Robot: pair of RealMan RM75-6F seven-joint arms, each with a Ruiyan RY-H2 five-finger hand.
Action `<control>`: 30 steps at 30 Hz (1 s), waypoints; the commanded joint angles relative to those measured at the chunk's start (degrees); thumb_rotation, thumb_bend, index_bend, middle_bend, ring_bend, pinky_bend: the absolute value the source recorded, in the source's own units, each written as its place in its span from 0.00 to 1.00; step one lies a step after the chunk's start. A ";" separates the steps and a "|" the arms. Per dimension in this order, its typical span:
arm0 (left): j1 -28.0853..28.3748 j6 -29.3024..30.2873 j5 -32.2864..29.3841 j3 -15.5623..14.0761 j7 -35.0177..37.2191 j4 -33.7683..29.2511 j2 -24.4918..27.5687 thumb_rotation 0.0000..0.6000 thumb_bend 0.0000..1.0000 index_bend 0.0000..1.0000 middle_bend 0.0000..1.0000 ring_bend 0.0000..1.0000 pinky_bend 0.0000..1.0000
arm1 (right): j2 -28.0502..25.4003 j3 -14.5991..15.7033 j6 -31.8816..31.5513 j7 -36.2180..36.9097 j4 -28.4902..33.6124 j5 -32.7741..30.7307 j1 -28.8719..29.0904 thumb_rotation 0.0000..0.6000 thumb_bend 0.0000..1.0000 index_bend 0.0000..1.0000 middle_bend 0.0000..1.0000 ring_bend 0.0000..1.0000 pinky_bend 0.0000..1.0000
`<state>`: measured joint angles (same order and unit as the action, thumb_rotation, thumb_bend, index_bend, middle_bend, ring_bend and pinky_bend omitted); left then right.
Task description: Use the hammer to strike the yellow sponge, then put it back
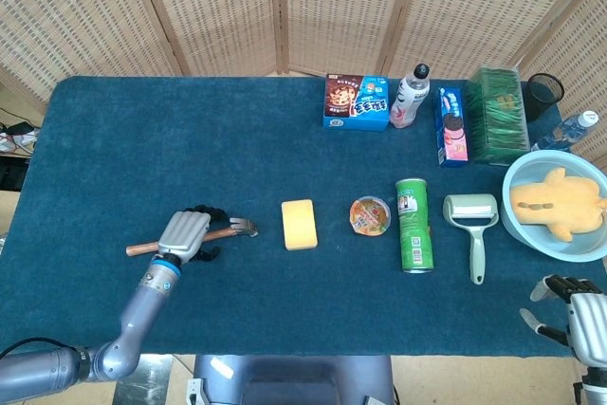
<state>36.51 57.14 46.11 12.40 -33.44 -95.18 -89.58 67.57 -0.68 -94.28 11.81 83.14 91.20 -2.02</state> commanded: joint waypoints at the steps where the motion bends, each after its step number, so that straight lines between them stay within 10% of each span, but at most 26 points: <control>1: 1.59 0.44 -3.03 0.01 -0.10 4.17 -3.78 1.00 0.35 0.27 0.30 0.21 0.27 | -0.21 -0.05 -0.38 0.41 -0.09 -0.21 -0.41 1.00 0.21 0.58 0.58 0.55 0.46; 8: 1.99 2.43 -1.68 -1.27 0.93 6.43 -6.69 1.00 0.53 0.30 0.33 0.30 0.40 | -1.36 -0.39 -1.07 1.96 0.14 -1.34 -1.47 1.00 0.21 0.58 0.58 0.55 0.46; 15: 0.53 7.21 3.33 -0.99 5.40 8.60 -9.32 1.00 0.76 0.57 0.57 0.58 0.68 | -1.75 -0.48 -2.07 2.14 0.40 -2.09 -2.74 1.00 0.21 0.58 0.58 0.55 0.46; 30: -1.08 12.10 22.12 -2.45 17.00 9.67 -5.18 1.00 0.78 0.68 0.77 0.79 0.84 | -1.46 -0.28 -1.48 1.17 1.29 -1.51 -3.14 1.00 0.21 0.58 0.58 0.55 0.47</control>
<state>35.99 67.66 63.40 10.99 -19.46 -85.88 -96.85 66.00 -1.01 -95.94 12.90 84.54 89.61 -5.22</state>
